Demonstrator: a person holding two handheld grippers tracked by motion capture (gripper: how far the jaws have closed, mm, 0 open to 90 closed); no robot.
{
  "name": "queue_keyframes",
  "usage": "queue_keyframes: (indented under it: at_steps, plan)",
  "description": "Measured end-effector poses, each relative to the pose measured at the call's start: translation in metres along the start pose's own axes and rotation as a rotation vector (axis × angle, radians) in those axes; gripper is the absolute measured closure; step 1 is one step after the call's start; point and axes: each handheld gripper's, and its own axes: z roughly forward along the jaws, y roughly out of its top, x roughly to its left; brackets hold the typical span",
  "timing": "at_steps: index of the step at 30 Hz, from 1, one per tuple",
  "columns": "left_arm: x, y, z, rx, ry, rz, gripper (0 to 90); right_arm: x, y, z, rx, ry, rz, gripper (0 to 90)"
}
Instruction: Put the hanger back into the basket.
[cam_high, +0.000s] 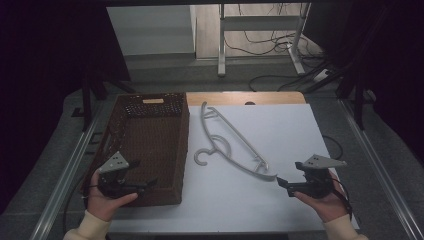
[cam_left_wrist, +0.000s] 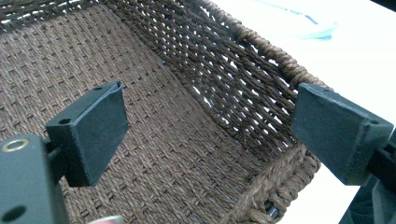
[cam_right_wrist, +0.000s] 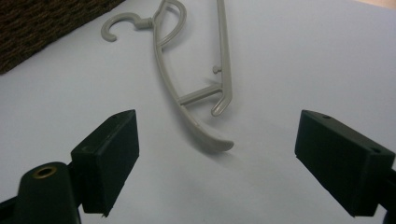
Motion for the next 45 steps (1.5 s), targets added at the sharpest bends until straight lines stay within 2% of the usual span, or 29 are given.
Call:
queue_keyframes:
  at_steps: [8, 11, 14, 23, 29, 32, 37, 45]
  plan:
    - [-0.001, 0.001, 0.003, 0.008, -0.011, 0.004, 11.8, -0.001, 0.0, 0.0, 0.018, 0.032, 0.046, 10.3]
    - [0.0, 0.001, 0.003, 0.004, -0.013, -0.004, 11.8, -0.002, 0.001, -0.002, -0.006, 0.027, 0.049, 10.5]
    - [0.001, 0.001, 0.003, 0.009, -0.01, -0.008, 11.8, -0.003, 0.001, -0.001, -0.004, 0.034, 0.055, 10.6]
    - [-0.003, 0.002, 0.0, 0.004, -0.01, 0.0, 11.8, 0.003, 0.005, -0.001, 0.002, 0.027, 0.043, 16.5]
    - [-0.002, 0.002, -0.001, 0.01, -0.011, -0.006, 11.6, 0.002, 0.007, 0.0, 0.013, 0.028, 0.043, 20.0]
    - [-0.001, 0.003, -0.001, 0.009, -0.009, -0.01, 11.8, 0.001, 0.01, 0.003, 0.017, 0.025, 0.046, 21.3]
    - [-0.003, 0.004, -0.001, 0.013, -0.007, -0.009, 11.9, 0.008, 0.02, 0.008, 0.037, 0.009, 0.013, 23.9]
    - [-0.002, 0.004, -0.003, 0.01, -0.005, -0.015, 12.2, 0.012, 0.029, 0.019, 0.068, 0.001, 0.006, 26.1]
